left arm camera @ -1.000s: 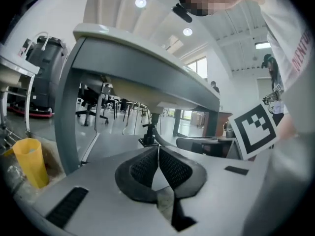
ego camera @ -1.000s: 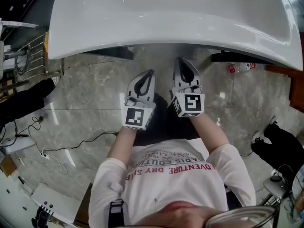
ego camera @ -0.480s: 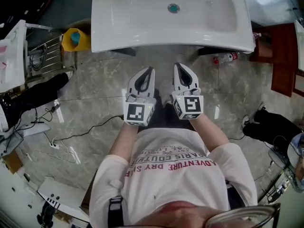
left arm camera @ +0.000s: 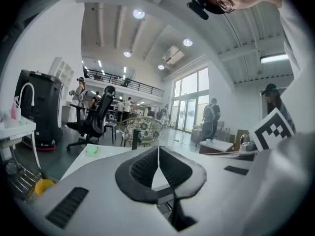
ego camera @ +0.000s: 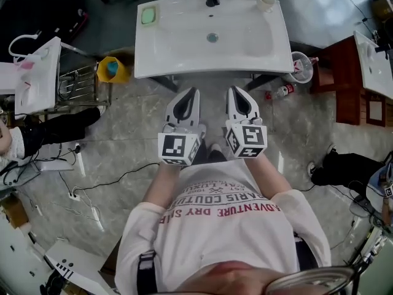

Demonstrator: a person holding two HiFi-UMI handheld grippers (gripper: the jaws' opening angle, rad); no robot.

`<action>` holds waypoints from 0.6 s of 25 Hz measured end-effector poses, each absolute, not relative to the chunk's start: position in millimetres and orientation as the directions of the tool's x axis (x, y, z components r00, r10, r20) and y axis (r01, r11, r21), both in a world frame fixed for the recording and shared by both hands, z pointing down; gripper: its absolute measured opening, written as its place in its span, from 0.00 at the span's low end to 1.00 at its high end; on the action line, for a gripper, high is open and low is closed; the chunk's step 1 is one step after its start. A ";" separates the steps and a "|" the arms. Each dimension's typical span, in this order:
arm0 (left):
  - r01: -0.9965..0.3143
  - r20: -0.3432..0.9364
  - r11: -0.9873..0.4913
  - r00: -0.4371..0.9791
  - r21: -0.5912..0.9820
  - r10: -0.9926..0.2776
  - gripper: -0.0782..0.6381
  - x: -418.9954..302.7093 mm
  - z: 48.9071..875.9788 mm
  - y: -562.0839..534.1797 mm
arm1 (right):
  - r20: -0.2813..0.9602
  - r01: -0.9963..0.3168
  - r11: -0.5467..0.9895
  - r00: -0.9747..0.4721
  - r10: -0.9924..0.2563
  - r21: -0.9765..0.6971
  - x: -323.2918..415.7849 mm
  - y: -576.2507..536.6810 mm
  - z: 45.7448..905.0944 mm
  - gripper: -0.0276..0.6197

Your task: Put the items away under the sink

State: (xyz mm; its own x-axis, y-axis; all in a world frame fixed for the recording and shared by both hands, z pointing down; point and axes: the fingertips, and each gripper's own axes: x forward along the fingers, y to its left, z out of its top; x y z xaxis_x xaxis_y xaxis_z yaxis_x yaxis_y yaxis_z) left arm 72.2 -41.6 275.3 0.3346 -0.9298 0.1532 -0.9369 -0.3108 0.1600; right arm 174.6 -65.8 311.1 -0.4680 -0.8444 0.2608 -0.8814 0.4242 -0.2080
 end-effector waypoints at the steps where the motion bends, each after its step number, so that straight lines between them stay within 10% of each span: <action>1: -0.937 0.148 -0.317 0.338 0.145 -0.930 0.15 74.9 265.9 -42.4 | 0.238 -0.881 0.431 -0.468 -0.851 -0.193 176.2 -66.7 297.7 0.08; 15: -0.943 0.025 -0.320 0.323 0.093 -0.946 0.15 62.9 174.9 -73.7 | 0.093 -0.869 0.493 -0.495 -0.864 -0.039 169.0 -100.9 189.5 0.08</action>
State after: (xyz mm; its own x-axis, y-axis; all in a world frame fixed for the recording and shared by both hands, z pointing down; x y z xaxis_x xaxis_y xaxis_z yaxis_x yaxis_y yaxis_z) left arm 62.9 -73.7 174.9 0.3231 -0.9460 0.0249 -0.9430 -0.3197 0.0927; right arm 169.0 -100.9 189.5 -0.4948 -0.8640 0.0930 -0.8689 0.4934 -0.0394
